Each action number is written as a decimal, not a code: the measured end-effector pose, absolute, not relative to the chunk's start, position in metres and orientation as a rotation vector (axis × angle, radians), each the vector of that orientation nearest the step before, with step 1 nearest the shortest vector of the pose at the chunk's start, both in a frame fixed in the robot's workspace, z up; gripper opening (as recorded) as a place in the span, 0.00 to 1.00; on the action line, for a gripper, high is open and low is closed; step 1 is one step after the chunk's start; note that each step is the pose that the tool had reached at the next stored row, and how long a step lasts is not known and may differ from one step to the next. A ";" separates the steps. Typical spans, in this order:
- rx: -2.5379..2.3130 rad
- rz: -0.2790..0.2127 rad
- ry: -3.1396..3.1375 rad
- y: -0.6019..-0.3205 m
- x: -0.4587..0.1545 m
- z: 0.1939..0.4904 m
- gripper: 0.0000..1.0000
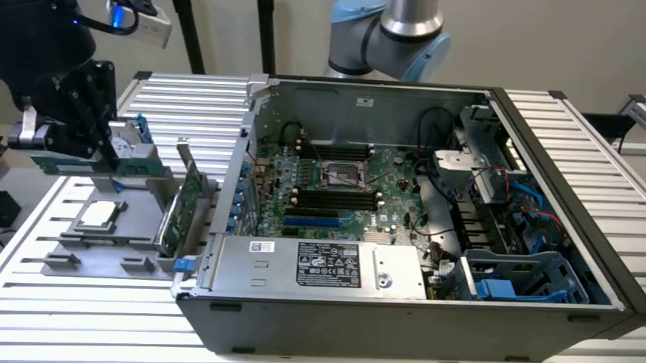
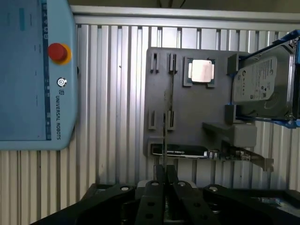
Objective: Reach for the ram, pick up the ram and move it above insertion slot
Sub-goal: 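Pick up the ram and move it above insertion slot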
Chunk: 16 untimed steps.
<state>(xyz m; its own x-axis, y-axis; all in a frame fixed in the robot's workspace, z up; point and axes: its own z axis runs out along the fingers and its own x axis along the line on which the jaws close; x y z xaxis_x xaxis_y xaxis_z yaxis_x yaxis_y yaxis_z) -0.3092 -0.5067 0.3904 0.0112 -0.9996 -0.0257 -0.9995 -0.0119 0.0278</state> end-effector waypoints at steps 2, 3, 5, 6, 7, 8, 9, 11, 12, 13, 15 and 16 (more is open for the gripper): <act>2.234 -0.063 -2.208 -0.507 -0.300 0.391 0.13; 2.235 -0.064 -2.209 -0.507 -0.296 0.391 0.13; 2.236 -0.067 -2.210 -0.507 -0.288 0.392 0.13; 2.237 -0.068 -2.211 -0.507 -0.284 0.392 0.13; 2.237 -0.070 -2.211 -0.507 -0.279 0.392 0.13; 2.238 -0.071 -2.212 -0.507 -0.275 0.392 0.13; 2.238 -0.072 -2.212 -0.507 -0.271 0.392 0.13; 2.239 -0.074 -2.213 -0.507 -0.262 0.392 0.13; 2.240 -0.075 -2.214 -0.506 -0.258 0.393 0.13; 2.240 -0.076 -2.214 -0.506 -0.255 0.393 0.13; 2.241 -0.078 -2.215 -0.506 -0.246 0.393 0.13; 2.241 -0.079 -2.215 -0.506 -0.242 0.393 0.13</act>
